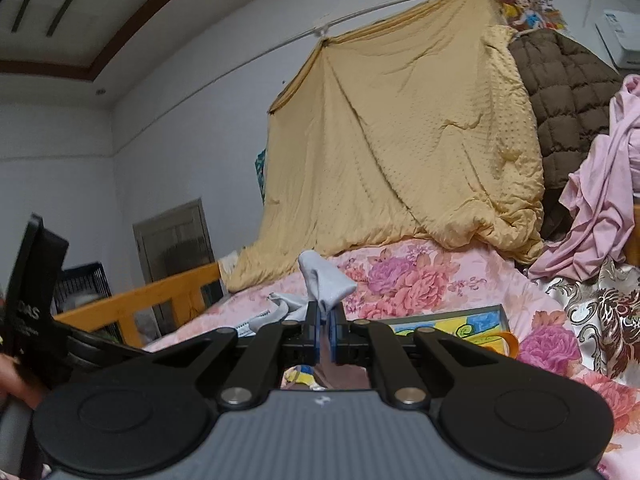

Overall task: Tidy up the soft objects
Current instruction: 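Carry the grey mask into the tray with left while right lifts the grey cloth toward it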

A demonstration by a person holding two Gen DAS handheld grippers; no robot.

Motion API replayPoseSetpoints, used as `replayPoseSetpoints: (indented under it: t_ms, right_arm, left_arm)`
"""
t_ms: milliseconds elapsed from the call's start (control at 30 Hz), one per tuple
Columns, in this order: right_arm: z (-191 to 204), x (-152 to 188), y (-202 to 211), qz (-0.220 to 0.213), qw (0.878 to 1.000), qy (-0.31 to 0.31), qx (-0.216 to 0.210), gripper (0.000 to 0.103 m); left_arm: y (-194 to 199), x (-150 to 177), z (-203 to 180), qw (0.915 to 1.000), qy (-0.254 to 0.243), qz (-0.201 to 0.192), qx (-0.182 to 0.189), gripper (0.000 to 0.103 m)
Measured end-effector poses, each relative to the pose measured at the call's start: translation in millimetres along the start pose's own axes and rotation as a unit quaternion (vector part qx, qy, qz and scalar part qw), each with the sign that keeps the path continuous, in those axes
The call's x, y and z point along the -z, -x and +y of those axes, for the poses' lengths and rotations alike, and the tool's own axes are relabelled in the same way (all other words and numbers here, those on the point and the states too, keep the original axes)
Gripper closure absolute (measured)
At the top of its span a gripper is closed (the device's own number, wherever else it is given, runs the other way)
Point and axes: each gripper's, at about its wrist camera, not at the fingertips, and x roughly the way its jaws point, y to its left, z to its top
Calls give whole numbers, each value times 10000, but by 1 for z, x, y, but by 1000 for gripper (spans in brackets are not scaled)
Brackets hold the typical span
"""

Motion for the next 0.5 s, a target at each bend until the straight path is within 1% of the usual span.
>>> replayPoseSetpoints:
  t_ms: [233, 500]
  right_arm:
    - [-10, -8, 8, -95, 9997, -207, -71, 98]
    - [-7, -13, 14, -257, 9995, -155, -24, 98]
  left_arm:
    - [2, -1, 8, 9998, 183, -98, -5, 96]
    - [8, -1, 24, 9993, 335, -162, -72, 96]
